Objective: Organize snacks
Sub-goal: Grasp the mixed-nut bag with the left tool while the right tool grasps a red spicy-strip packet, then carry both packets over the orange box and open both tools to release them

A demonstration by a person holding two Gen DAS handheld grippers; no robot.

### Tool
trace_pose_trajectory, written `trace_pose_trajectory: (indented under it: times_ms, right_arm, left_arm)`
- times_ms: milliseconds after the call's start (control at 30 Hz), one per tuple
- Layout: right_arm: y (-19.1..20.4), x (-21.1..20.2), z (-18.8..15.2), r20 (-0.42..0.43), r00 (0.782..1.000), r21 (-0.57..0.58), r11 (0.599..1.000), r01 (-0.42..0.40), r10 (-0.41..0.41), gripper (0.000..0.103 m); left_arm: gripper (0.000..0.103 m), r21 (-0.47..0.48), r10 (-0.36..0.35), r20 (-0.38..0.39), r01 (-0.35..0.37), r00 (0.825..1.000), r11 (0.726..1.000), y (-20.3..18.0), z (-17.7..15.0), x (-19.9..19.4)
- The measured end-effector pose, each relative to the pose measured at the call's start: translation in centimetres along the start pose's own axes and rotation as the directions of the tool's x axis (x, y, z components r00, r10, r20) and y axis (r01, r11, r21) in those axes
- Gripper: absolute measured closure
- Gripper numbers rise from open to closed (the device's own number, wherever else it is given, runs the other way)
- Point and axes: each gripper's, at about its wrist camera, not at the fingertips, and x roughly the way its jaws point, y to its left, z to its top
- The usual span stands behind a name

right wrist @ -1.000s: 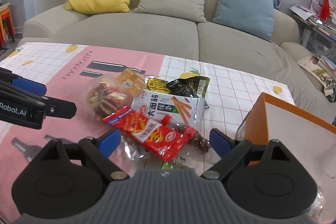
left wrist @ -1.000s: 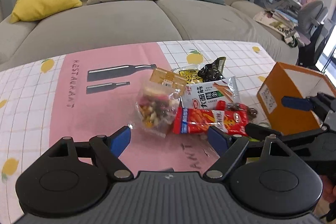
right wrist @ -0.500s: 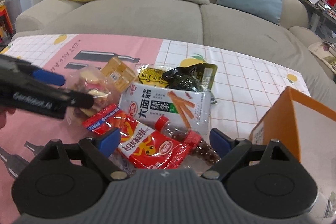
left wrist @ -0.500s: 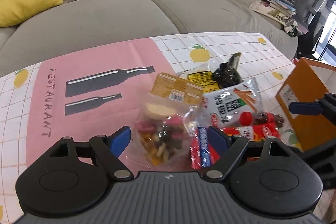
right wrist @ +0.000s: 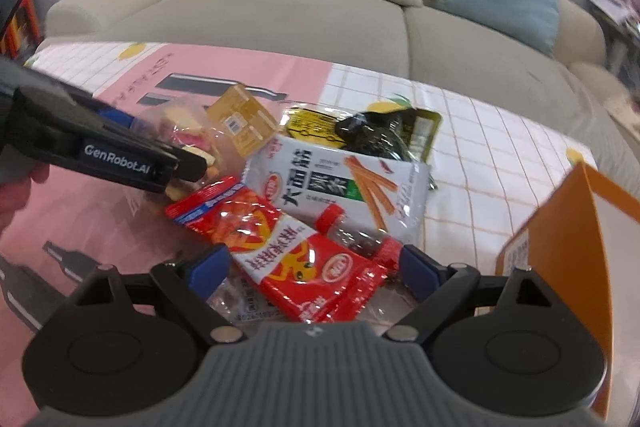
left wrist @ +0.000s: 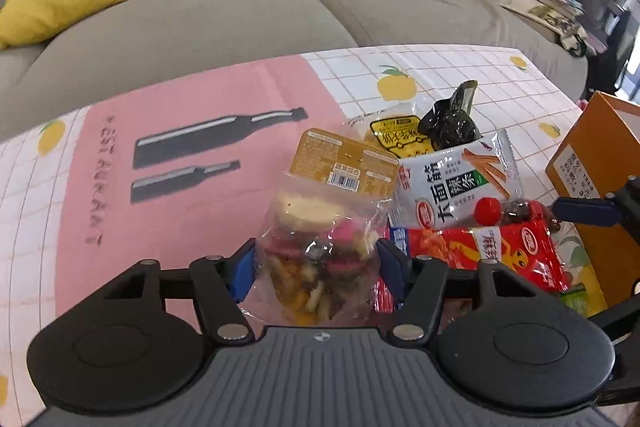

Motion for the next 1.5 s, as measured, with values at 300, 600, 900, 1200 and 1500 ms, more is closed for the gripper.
trace_pose_trajectory:
  times_ms: [300, 600, 900, 1200, 1500]
  right_arm:
    - [1.5, 1.3, -0.2, 0.000, 1.000, -0.120, 0.992, -0.029, 0.029, 0.015]
    - [2.8, 1.0, -0.8, -0.023, 0.997, -0.161, 0.984, -0.077, 0.075, 0.052]
    - [4.9, 0.2, -1.0, -0.006, 0.998, -0.275, 0.959, -0.066, 0.067, 0.089]
    - [4.3, -2.8, -0.7, 0.010, 0.998, -0.214, 0.975, -0.064, 0.067, 0.102]
    - [1.9, -7.0, 0.3, 0.052, 0.992, -0.044, 0.993, -0.108, 0.111, 0.103]
  left_arm:
    - [0.036, -0.146, 0.091, -0.067, -0.100, 0.994, 0.984, 0.5, -2.9, -3.4]
    - [0.036, -0.237, 0.105, -0.110, -0.128, 0.988, 0.963, 0.5, -5.2, -5.3]
    - [0.036, -0.285, 0.126, -0.082, -0.145, 0.989, 0.948, 0.2, -5.9, -6.9]
    - [0.038, -0.374, 0.144, -0.009, -0.137, 0.989, 0.917, -0.1, -5.7, -10.2]
    - [0.038, -0.384, 0.123, 0.011, -0.109, 0.992, 0.917, -2.1, -5.9, -13.3]
